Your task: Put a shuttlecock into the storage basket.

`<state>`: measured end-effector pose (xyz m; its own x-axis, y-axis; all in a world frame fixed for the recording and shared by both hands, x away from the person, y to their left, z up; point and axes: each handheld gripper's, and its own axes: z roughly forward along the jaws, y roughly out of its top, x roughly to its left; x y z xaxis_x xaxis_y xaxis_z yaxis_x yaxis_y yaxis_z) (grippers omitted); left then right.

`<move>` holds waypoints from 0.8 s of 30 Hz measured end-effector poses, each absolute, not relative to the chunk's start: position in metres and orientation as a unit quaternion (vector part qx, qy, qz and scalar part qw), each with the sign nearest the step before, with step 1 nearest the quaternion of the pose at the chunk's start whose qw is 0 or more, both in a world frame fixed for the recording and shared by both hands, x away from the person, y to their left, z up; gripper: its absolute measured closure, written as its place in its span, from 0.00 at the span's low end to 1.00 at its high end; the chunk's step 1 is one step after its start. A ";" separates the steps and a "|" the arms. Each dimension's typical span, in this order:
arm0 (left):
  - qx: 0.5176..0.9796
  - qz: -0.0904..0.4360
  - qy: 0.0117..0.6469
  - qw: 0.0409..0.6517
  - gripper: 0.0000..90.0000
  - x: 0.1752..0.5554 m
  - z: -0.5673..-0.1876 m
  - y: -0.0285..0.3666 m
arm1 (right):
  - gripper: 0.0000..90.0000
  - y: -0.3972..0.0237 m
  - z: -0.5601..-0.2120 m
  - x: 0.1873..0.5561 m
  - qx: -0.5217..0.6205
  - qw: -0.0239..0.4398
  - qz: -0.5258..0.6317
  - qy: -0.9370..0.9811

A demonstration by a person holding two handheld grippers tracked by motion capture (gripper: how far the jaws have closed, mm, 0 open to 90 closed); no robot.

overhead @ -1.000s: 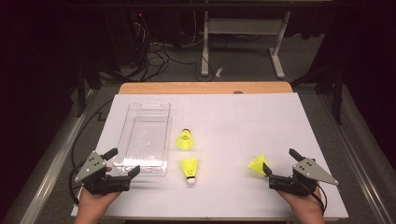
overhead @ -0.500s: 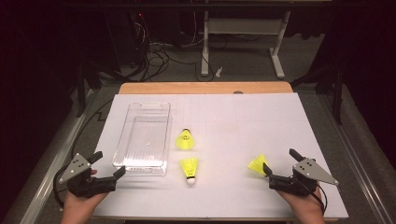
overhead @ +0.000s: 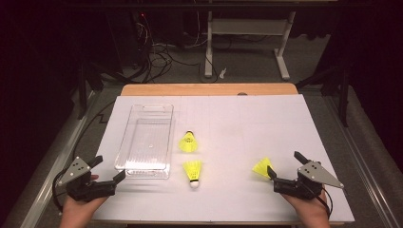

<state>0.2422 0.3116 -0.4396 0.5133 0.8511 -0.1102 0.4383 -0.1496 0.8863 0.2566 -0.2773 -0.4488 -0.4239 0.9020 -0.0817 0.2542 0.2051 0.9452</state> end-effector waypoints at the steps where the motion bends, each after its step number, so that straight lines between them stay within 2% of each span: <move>1: 0.726 0.215 0.444 0.478 0.00 0.242 -0.440 0.312 | 0.00 -0.277 -0.449 0.257 0.415 0.341 0.475 0.697; 12: 0.724 0.193 0.468 0.469 0.01 0.242 -0.438 0.317 | 0.00 -0.276 -0.446 0.257 0.410 0.347 0.475 0.697; 24: 0.749 0.170 0.465 0.441 0.01 0.245 -0.445 0.312 | 0.00 -0.270 -0.440 0.259 0.401 0.341 0.474 0.706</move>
<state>0.2451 0.3123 -0.4447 0.5092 0.8463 -0.1563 0.5476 -0.1785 0.8175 0.2589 -0.2695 -0.4399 -0.4466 0.8891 -0.1008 0.2434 0.2291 0.9425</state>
